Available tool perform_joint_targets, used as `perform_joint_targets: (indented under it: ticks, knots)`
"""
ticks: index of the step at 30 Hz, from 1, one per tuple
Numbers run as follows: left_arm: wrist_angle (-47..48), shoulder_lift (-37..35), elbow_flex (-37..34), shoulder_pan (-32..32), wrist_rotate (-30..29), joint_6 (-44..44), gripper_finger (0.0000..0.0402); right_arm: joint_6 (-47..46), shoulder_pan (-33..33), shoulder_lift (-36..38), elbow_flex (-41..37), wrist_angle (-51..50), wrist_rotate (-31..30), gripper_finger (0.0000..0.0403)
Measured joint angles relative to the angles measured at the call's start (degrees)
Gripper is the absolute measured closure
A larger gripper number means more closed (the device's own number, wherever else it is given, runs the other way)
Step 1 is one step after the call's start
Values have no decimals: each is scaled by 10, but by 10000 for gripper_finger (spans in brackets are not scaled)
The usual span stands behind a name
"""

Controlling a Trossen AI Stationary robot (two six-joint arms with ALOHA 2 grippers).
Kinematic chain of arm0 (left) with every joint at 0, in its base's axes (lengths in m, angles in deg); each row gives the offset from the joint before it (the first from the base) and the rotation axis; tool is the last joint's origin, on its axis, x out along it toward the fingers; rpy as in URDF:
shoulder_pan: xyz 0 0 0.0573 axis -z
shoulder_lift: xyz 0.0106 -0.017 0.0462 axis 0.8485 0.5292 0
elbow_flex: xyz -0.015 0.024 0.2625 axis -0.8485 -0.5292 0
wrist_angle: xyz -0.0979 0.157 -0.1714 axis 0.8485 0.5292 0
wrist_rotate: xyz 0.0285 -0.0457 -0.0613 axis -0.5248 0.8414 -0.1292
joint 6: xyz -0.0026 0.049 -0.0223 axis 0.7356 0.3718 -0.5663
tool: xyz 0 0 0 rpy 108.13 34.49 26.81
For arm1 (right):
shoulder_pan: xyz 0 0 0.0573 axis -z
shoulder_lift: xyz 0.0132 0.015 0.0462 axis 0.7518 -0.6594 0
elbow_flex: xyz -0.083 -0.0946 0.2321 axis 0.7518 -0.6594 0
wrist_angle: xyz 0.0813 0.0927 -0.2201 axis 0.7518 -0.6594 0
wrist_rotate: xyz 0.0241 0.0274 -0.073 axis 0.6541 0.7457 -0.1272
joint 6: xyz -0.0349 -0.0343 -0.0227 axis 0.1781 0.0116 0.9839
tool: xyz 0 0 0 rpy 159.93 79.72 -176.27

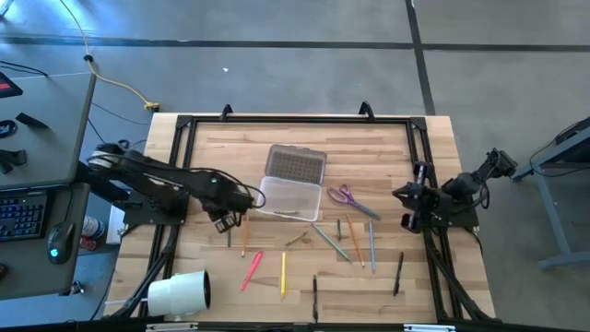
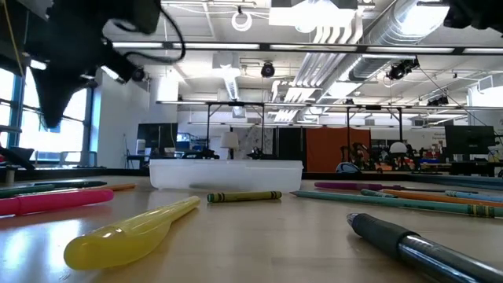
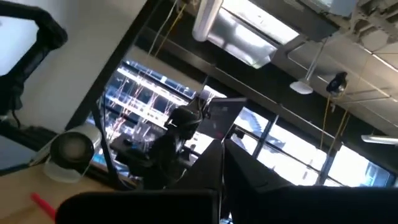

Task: Pick & place school supplies into a supply box
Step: Put the green crayon into the black supply box

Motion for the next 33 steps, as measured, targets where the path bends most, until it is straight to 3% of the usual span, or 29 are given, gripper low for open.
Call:
perform_joint_targets:
  ticks: [7, 15, 19, 25, 33]
  knots:
    - [-138, -67, -71, 54, -67, -56, 245, 62, 0, -7, 0, 3, -65, 402]
    - [-162, -59, -136, 72, -76, -63, 245, 71, 0, -33, 1, 77, 72, 402]
    - [-210, -59, -156, 72, -107, -66, 245, 55, 0, -45, 1, 107, 59, 402]
    - [-292, -59, -198, 72, -100, -58, 245, 36, 0, -45, 1, 108, 48, 402]
    - [-289, -59, -203, 72, -138, -74, 245, 35, 0, -45, 1, 110, 46, 402]
